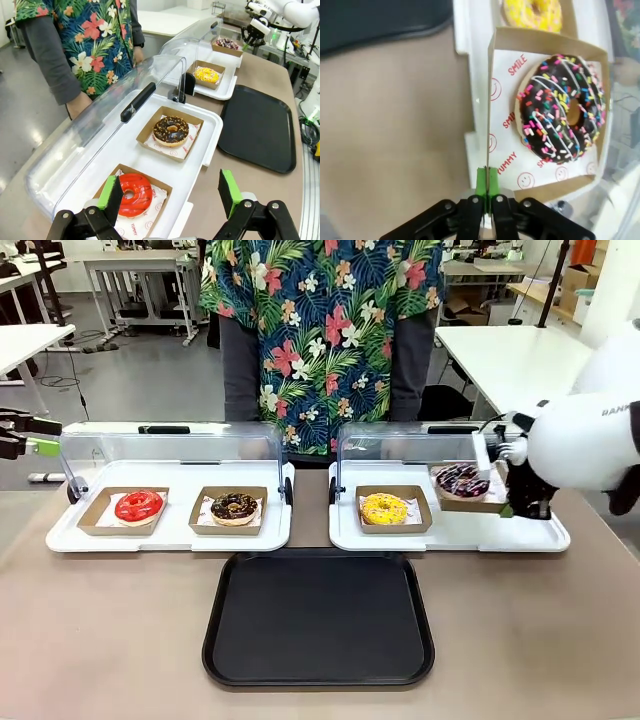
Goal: Move the fourth donut from the left to the tray.
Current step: Pick up the Paper togo box containing the Donut indicated by the person and place it on the Handle tray.
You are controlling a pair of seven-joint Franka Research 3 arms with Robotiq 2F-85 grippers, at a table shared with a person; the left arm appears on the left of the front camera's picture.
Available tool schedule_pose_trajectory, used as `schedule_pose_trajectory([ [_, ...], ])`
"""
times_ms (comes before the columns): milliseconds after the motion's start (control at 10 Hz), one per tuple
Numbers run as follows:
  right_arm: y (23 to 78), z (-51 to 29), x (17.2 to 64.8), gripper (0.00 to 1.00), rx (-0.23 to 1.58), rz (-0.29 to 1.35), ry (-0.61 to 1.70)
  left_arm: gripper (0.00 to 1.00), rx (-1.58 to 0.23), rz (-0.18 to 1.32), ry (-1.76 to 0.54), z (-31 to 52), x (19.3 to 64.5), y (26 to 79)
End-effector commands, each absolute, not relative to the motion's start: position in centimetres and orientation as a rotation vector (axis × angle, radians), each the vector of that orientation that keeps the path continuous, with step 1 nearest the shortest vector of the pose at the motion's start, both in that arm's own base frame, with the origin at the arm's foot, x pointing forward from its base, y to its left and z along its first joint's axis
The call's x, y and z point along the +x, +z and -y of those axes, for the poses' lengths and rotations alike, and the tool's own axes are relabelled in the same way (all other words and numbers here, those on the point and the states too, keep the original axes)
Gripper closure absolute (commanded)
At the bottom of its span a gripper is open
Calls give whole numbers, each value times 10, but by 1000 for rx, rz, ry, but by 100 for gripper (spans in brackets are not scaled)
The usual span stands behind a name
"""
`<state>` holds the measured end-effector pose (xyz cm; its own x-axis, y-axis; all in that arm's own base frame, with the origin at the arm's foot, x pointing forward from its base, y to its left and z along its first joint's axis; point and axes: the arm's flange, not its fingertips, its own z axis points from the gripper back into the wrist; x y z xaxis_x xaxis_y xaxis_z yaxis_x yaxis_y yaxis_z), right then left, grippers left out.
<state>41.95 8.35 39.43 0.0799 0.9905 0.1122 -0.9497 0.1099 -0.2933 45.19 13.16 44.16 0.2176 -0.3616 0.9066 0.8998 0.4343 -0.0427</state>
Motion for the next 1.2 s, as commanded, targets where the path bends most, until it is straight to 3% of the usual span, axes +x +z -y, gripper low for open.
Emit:
schedule_pose_trajectory([
  [0, 394, -115, 399, 98, -142, 307, 1420, 0, -665, 990, -966, -130, 450, 443],
  [300, 394, -116, 385, 98, -81, 380, 1514, 0, -665, 990, -966, -130, 450, 443],
  [400, 392, -135, 403, 98, -115, 310, 1448, 0, -665, 990, -966, -130, 450, 443],
  [800, 392, -135, 402, 98, -101, 317, 1462, 0, -665, 990, -966, -130, 450, 443],
  [1100, 386, -200, 351, 98, -134, 361, 1412, 0, -665, 990, -966, -130, 450, 443],
])
